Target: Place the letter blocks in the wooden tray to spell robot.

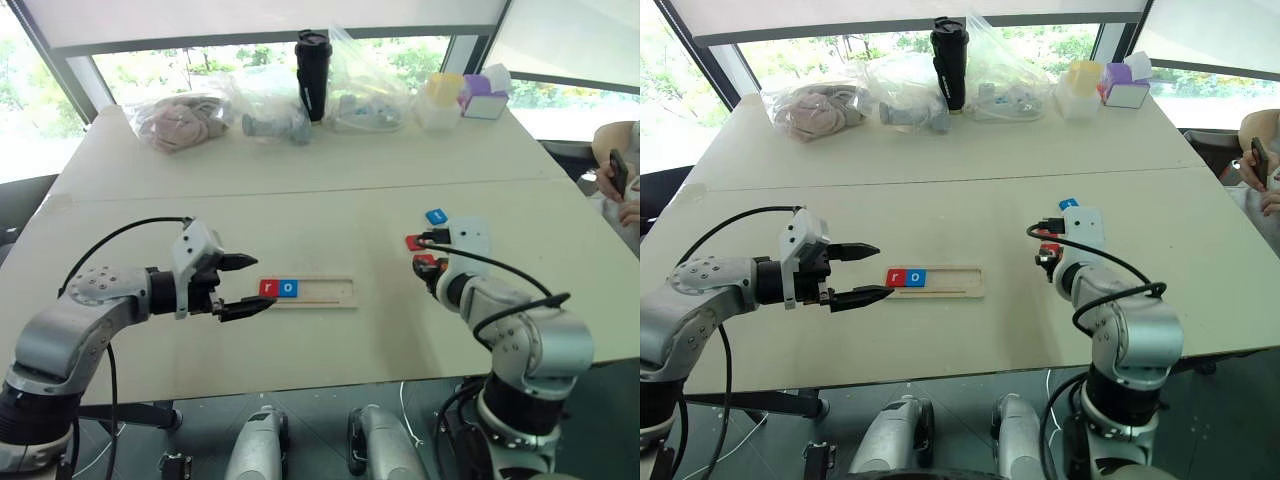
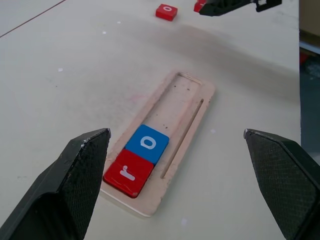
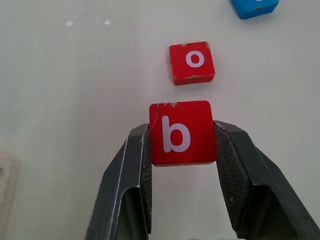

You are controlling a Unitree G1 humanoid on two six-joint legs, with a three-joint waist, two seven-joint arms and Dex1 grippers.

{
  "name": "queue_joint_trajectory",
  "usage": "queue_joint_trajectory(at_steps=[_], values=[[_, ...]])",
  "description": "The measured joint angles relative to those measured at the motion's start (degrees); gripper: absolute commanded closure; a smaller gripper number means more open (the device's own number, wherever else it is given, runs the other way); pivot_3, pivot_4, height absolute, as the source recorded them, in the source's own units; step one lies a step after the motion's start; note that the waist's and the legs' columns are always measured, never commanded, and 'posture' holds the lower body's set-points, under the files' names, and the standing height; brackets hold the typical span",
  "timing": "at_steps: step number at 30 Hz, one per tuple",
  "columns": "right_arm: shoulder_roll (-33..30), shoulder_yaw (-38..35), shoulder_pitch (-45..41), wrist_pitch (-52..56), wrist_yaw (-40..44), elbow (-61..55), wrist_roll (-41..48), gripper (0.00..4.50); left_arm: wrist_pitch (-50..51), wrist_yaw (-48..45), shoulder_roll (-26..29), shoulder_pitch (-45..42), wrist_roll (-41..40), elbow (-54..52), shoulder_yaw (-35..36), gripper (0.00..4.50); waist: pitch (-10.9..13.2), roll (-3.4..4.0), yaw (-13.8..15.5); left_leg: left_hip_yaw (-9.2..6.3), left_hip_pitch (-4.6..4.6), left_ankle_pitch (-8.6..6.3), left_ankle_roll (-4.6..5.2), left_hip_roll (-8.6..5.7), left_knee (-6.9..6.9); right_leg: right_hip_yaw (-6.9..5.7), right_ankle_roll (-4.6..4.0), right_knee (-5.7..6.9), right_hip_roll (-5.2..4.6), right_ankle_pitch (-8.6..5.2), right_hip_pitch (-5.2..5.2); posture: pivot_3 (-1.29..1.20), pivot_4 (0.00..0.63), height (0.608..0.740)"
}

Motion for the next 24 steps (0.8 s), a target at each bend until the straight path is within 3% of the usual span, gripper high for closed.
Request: queue_joint_trajectory(at_steps=[4,10,16,19,21,24], values=[[5.21,1.84,3.41,0.0,-3.13,-2.56,0.01,3.32,-0.32,-0.44,0.01,-0.82,0.26,1.25,-1.24,0.0,0.0,0.0,0.03,0.03,-0.05,0.0,-0.01,0.01,0.0,0.01,-0.2,-0.04,-0.01,0.12,-0.03,0.0,0.15,0.74],[6.51,4.01,5.3,0.01,-4.51,-2.64,0.8,3.32,-1.3,-0.45,0.01,-1.64,0.68,1.79,-1.71,0.0,0.0,0.0,-0.04,0.09,-0.05,0.0,-0.02,0.04,-0.01,0.06,-0.21,-0.06,-0.01,0.11,-0.05,0.0,0.15,0.74],[6.62,3.81,5.33,0.01,-5.31,-2.24,1.68,0.27,-1.51,-0.28,0.01,-1.52,0.87,2.15,-1.71,0.0,0.0,0.01,-0.06,0.09,-0.05,-0.01,-0.02,0.15,-0.02,0.06,-0.21,-0.07,-0.01,0.1,-0.07,0.0,0.15,0.74],[5.59,3.71,5.28,0.01,-5.15,-1.97,2.6,0.08,-1.53,-0.24,0.01,-1.51,0.89,2.15,-1.71,0.0,0.01,0.01,-0.05,0.1,-0.06,-0.01,-0.02,0.16,-0.02,0.06,-0.21,-0.08,-0.02,0.11,-0.07,0.0,0.15,0.74],[-1.55,4.26,3.96,0.02,-0.81,-1.2,6.28,0.08,-1.57,-0.27,0.04,-1.5,0.92,2.21,-1.72,0.0,0.07,0.08,-0.04,0.14,-0.07,-0.01,-0.02,0.16,-0.01,0.07,-0.2,-0.13,-0.05,0.1,-0.06,0.0,0.15,0.74],[-23.58,5.95,-2.17,-1.86,11.52,-0.7,12.35,0.08,-1.65,-0.67,0.86,-1.42,1.12,2.85,-1.71,0.0,0.25,0.35,0.03,0.25,-0.07,-0.01,-0.02,0.0,0.01,0.14,-0.03,-0.2,-0.25,0.0,-0.08,0.0,0.15,0.74]])
